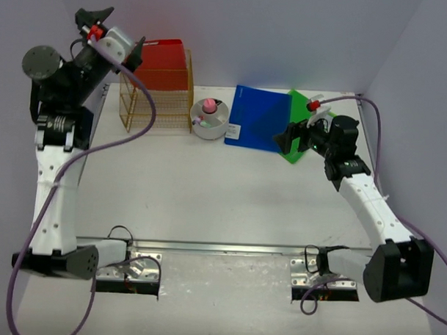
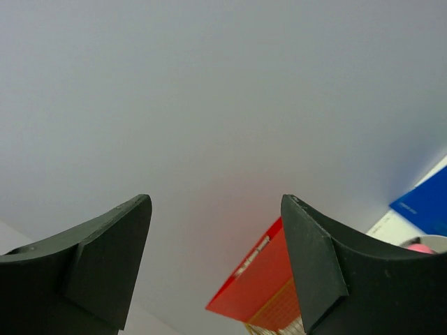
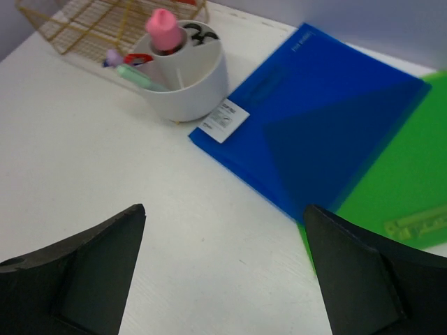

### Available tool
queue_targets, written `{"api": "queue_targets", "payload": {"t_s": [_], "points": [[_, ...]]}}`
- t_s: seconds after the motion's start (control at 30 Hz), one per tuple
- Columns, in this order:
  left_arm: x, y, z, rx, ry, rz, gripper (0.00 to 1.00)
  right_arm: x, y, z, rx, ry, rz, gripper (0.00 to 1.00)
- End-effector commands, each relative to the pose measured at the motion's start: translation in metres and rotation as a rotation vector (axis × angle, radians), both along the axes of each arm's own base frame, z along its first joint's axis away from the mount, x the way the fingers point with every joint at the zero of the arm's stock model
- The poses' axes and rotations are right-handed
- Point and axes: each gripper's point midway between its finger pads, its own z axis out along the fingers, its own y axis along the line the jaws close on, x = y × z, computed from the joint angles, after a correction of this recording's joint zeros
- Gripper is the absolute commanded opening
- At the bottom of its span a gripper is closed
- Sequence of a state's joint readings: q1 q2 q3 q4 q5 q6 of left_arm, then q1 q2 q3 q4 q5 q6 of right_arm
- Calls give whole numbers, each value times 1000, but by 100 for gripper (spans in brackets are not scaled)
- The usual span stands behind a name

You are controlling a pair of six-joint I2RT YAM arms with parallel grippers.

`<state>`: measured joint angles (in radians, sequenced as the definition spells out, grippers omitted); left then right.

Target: Organize the desk

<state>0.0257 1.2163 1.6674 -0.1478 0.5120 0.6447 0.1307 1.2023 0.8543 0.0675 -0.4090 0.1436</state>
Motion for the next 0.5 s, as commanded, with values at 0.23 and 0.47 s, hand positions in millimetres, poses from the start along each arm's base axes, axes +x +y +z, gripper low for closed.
{"api": "queue_targets", "payload": {"t_s": [0.23,0.47], "points": [[-35,-16,-134,-131,383,-79,72,63,-139,-91,271,424,-646,76],[-37,-22,-152,-188,428,-111,71,87,-168,-130,375,474,-719,70]]}}
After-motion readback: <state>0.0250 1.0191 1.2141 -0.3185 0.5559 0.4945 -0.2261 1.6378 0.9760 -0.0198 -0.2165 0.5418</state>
